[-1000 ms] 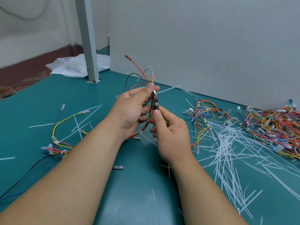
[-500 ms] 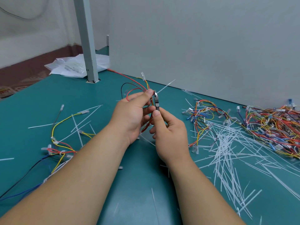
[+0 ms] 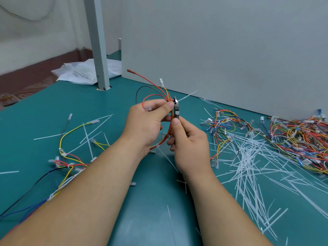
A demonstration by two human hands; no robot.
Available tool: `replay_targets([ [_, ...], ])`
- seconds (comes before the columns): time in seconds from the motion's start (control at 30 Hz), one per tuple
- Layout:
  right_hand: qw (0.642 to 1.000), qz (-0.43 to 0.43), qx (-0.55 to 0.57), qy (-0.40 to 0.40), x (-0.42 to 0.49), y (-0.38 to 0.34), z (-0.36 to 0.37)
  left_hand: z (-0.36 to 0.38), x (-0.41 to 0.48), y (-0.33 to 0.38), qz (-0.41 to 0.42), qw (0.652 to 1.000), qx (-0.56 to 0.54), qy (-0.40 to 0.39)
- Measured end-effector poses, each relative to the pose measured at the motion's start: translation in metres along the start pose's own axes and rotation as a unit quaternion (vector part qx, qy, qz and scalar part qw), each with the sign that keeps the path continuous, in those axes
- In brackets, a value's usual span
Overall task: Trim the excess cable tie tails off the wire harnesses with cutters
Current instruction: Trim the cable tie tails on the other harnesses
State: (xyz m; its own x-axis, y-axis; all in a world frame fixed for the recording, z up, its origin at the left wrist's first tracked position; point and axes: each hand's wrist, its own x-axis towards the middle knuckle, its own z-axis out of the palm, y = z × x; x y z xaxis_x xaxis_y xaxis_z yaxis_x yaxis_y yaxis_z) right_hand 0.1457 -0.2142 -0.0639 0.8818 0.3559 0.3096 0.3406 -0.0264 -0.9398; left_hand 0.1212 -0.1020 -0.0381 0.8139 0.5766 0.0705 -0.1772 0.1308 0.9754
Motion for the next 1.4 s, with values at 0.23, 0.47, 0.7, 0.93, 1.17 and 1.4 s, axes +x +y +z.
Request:
replay_targets([
  [0.23, 1.0, 0.02, 0.004, -0.008, 0.001, 0.004, 0.0, 0.0, 0.002, -0.003, -0.01, 0.999, 0.004, 0.034],
  [0.47, 0.999, 0.028, 0.035, 0.025, 0.005, 0.006, 0.002, 0.001, 0.003, -0.002, -0.009, 0.998, -0.006, 0.056],
  [0.7, 0.974, 0.094, 0.155, 0.139, 0.009, 0.008, -0.005, 0.003, -0.001, -0.002, 0.015, 0.999, 0.02, 0.022],
  [0.93, 0.979, 0.091, 0.14, 0.118, 0.009, 0.009, -0.005, 0.008, -0.006, -0.008, 0.115, 0.982, 0.151, 0.001],
  [1.17, 0.984, 0.074, 0.158, 0.04, 0.005, 0.01, -0.001, 0.003, -0.005, -0.009, 0.112, 0.985, 0.132, 0.015],
  [1.4, 0.983, 0.064, 0.165, 0.053, 0.006, 0.008, -0.003, 0.002, -0.012, -0.006, 0.138, 0.974, 0.176, -0.017],
])
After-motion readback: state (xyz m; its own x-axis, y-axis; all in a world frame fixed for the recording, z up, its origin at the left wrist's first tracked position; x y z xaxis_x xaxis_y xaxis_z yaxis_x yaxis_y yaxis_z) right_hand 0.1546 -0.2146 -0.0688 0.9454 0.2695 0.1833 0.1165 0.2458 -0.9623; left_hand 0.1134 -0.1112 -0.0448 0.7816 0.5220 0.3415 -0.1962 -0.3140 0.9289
